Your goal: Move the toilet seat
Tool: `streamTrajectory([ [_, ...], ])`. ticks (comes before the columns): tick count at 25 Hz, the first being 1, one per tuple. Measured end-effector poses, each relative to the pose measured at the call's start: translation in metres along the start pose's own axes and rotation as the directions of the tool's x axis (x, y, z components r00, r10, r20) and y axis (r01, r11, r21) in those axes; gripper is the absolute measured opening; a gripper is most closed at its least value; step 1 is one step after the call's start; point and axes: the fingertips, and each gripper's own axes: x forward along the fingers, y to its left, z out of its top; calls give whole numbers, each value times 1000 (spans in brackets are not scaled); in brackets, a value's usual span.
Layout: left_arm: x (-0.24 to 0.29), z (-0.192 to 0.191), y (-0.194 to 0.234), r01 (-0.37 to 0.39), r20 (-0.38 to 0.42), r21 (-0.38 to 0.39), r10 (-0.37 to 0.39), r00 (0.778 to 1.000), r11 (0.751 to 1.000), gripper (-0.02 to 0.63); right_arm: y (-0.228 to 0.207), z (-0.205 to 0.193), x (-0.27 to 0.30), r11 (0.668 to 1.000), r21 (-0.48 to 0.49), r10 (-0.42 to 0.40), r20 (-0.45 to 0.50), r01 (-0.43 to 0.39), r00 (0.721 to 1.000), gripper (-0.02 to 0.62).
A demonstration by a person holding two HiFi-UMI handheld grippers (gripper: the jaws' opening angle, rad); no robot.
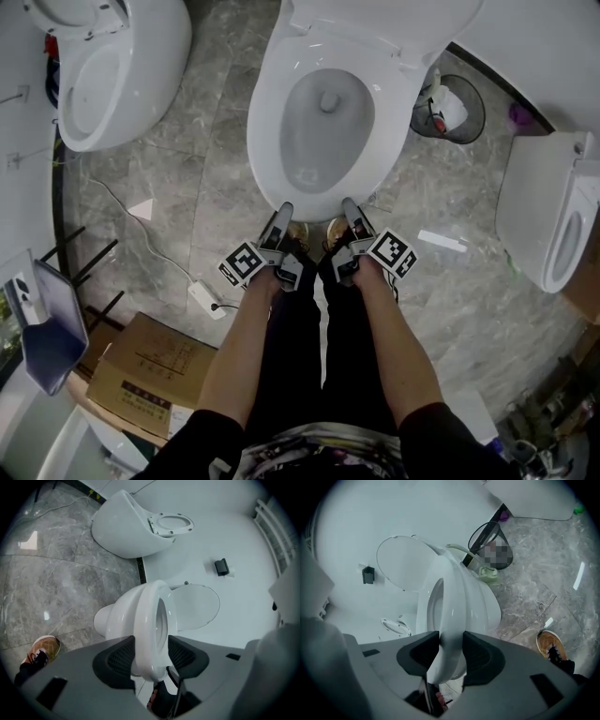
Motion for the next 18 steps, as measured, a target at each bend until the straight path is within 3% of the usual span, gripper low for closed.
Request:
streamTrajectory([
  [2,-3,3,-3,13,13,-22,-13,1000,1000,177,6,1,-3,1000,10,9,7,-10,1000,153],
  [3,-6,5,-2,-2,10,6,1,1000,1000,141,9,1,-5,1000,15,16,7,-16,1000,153],
  [4,-9,7,-4,-5,11,18,5,1000,1000,135,12,1,-7,1000,21,21,5,-21,1000,152],
  [7,-11,1,-33,95,49,-136,-89,995,986,130,21,0,-17,998,46,31,-2,-31,1000,148],
  [8,-12,0,-39,104,53,-155,-97,994,982,129,25,1,-20,998,56,34,-1,-34,999,146],
  [18,-27,11,-102,133,55,-111,-128,990,985,129,79,18,-51,990,107,96,-5,-95,995,138],
])
